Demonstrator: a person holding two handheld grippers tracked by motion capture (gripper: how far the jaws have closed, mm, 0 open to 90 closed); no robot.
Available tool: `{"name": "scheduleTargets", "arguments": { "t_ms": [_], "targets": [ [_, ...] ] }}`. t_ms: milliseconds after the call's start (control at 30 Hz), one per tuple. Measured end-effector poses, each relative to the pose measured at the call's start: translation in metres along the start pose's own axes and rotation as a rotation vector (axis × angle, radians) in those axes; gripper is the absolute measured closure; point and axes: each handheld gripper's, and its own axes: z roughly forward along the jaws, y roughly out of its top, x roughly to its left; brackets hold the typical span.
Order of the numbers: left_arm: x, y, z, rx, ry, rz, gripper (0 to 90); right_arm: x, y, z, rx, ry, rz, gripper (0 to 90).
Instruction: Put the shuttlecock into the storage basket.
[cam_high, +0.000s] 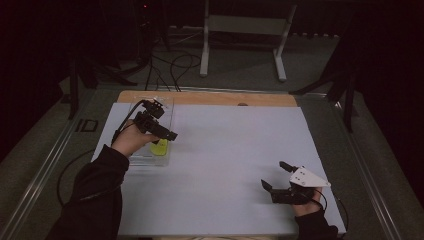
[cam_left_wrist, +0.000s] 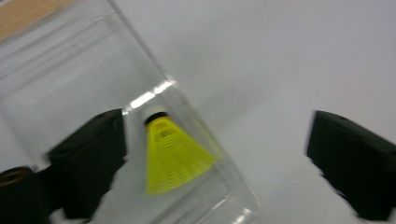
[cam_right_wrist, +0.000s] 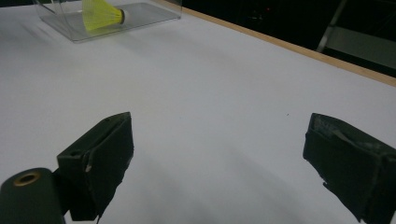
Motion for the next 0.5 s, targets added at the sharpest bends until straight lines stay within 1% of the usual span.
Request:
{"name": "scheduleTargets", "arguments": {
  "t_ms": [67, 233, 367, 500],
  "targets": [
    [-0.0009, -0.0003, -0.0011, 0.001, 0.011, 0.017, 0.9, 0.0000, -0.0001, 0.0000, 0.002, 0.000, 0.003, 8.6],
    [-0.0021, -0.0017, -0.0033, -0.002, -0.011, 0.042, 0.0, 0.0002, 0.0000, 0.0002, 0.003, 0.001, 0.003, 8.6],
    [-0.0024, -0.0028, -0.0049, -0.008, -0.005, 0.052, 0.0, 0.0001, 0.0000, 0.0001, 0.000, 0.000, 0.001, 8.6],
    [-0.0040, -0.0030, -0.0059, -0.014, -0.017, 0.075, 0.0, 0.0003, 0.0000, 0.0002, 0.004, 0.001, 0.002, 8.6]
  ]
}}
